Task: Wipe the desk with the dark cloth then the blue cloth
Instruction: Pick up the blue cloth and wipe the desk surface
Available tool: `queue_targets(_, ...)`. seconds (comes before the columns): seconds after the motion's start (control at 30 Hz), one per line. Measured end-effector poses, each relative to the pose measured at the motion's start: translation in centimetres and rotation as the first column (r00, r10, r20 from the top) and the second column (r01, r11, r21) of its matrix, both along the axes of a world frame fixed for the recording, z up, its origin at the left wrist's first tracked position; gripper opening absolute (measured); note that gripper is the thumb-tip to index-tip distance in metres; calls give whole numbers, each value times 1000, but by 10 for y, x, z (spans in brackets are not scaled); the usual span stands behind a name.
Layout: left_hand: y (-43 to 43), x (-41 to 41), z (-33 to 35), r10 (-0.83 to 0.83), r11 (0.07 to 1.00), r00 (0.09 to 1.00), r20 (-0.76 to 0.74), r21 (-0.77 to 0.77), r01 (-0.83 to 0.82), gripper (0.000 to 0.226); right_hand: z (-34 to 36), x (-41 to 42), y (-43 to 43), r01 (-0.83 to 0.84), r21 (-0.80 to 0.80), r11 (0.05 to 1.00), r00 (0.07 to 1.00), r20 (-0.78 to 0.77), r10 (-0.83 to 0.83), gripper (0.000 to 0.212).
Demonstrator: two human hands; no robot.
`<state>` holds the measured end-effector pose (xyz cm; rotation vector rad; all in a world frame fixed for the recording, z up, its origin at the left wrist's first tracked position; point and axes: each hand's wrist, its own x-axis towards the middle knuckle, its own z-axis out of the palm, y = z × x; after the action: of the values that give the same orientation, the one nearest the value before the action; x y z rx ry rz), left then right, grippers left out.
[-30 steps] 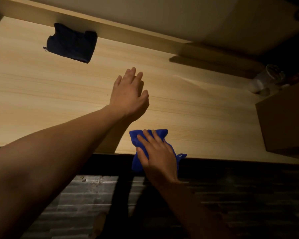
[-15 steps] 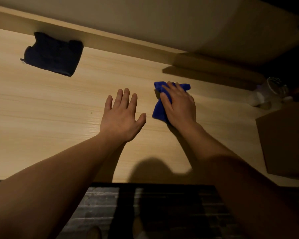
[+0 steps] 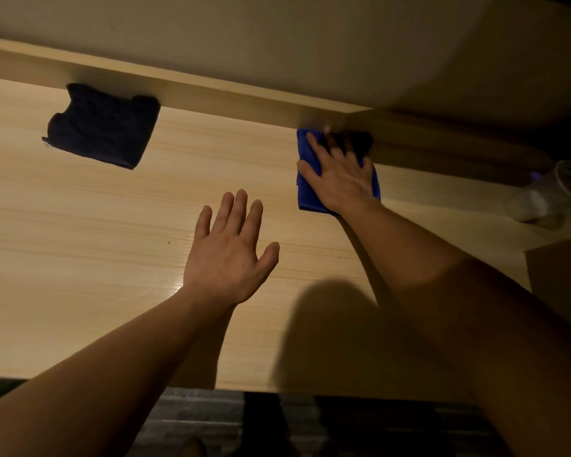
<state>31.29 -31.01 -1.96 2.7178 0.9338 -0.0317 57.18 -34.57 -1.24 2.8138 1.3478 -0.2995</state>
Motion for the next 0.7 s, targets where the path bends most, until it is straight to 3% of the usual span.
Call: queue_targets(0.7, 0, -3, 1, -15, 1000, 1000, -7, 13, 15, 85, -9, -115, -117, -26, 30, 999, 1000, 11, 26, 71)
